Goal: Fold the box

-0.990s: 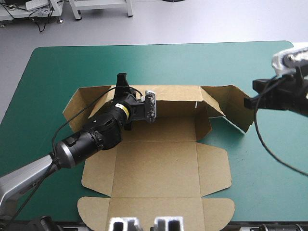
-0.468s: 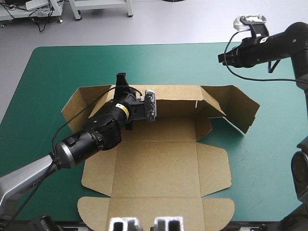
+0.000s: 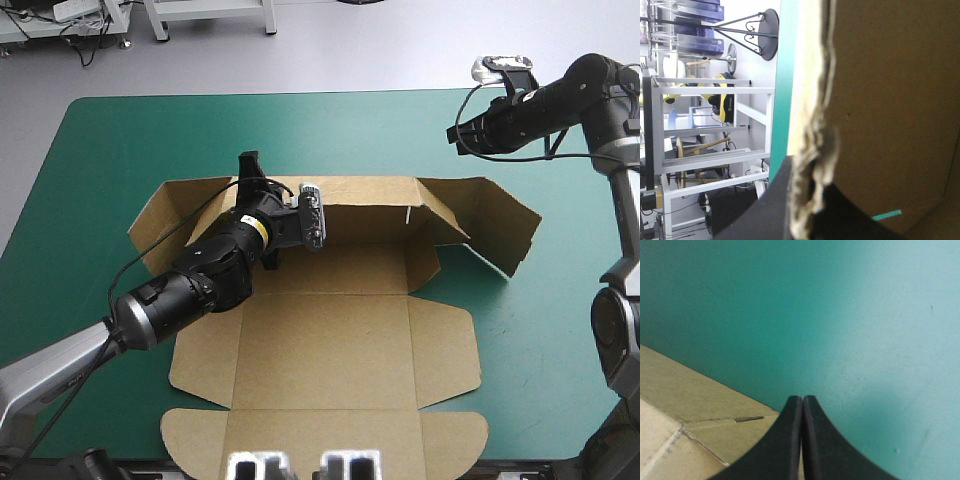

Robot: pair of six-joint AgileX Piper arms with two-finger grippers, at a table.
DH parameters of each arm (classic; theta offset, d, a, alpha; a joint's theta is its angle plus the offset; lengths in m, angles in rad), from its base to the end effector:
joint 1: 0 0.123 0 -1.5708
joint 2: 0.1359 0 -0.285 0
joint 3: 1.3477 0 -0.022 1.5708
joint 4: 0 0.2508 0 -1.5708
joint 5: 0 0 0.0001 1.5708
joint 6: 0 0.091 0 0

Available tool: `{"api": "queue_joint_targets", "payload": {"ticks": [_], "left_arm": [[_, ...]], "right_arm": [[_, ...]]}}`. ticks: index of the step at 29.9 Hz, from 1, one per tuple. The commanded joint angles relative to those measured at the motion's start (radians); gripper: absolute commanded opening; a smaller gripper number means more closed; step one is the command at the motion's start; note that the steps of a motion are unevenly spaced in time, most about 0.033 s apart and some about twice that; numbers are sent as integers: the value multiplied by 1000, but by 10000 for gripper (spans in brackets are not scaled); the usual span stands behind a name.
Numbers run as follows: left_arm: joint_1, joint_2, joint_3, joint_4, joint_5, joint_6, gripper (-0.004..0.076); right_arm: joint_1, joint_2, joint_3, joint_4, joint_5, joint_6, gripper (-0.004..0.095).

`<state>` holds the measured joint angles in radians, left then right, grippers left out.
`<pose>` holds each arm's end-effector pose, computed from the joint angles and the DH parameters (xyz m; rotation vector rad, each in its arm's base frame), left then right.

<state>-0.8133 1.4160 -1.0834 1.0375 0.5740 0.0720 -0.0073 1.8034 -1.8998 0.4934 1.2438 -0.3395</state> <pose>0.2448 -0.1968 0.3254 1.5049 1.5041 0.6459 0.3880 0.0380 0.3870 -0.3691 2.4849 0.5291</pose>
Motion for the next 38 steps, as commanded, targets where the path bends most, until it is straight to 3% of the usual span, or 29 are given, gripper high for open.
{"api": "queue_joint_targets", "payload": {"ticks": [1, 12, 20, 28, 34, 38], "left_arm": [[-3, -28, -23, 2, -52, -39, -10], [-3, 6, -23, 9, -57, -72, -10], [-3, 6, -23, 242, -52, -411, -10], [-3, 6, -23, 223, -52, -396, -10], [-3, 27, -23, 150, -52, -302, -10], [-3, 31, -23, 74, -50, -195, -10]], "right_arm": [[1, -48, -13, 29, 11, -4, -5], [1, -77, 173, 25, 11, -66, -5], [1, -126, 205, 34, 11, -76, -6], [1, -246, 406, 45, -8, -159, -5], [1, -311, 477, 65, -23, -189, -6], [1, -349, 562, 112, -114, -230, -6]]}}
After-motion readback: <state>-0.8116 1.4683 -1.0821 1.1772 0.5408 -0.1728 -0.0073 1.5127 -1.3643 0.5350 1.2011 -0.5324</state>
